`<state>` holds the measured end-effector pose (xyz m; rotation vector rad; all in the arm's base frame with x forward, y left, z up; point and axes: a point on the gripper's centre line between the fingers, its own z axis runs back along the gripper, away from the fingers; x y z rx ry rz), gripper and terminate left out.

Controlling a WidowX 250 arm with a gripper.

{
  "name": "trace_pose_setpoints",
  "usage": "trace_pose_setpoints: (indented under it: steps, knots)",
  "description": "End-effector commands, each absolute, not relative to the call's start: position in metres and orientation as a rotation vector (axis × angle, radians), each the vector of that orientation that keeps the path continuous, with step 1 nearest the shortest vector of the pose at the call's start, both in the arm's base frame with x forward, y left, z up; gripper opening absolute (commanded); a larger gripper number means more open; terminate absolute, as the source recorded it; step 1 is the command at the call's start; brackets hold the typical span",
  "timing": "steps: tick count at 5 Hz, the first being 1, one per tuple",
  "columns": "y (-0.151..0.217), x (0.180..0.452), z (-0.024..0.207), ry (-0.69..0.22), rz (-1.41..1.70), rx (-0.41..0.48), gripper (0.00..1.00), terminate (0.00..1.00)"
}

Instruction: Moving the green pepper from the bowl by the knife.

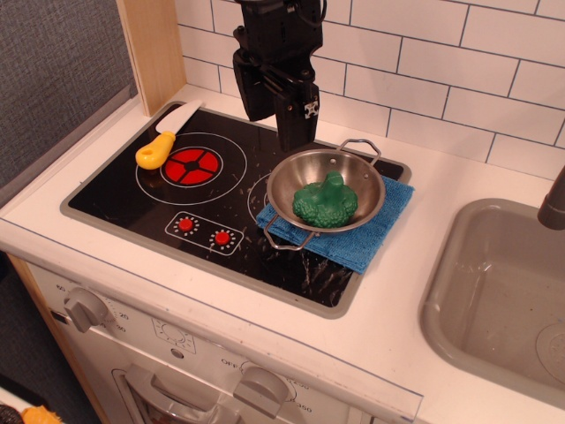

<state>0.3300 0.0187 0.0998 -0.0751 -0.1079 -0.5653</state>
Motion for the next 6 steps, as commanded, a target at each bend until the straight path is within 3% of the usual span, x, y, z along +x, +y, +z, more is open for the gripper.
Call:
trace_pose_setpoints:
  steps: [1,2,4,5,6]
  knots:
    - [-0.024,0.319,0.070,-0.140,-0.661,-0.011,1.00,0.00]
    - [-0.044,0.327,0.054,-0.132,-0.680,0.003,1.00,0.00]
    - [-0.008,0.332,0.073,-0.210,-0.551,-0.024,1.00,0.00]
    - [-0.001,0.332,0.076,-0.211,-0.538,-0.031,0.00,0.00]
    - [0.000,0.333,0.076,-0.211,-0.530,-0.030,0.00,0.00]
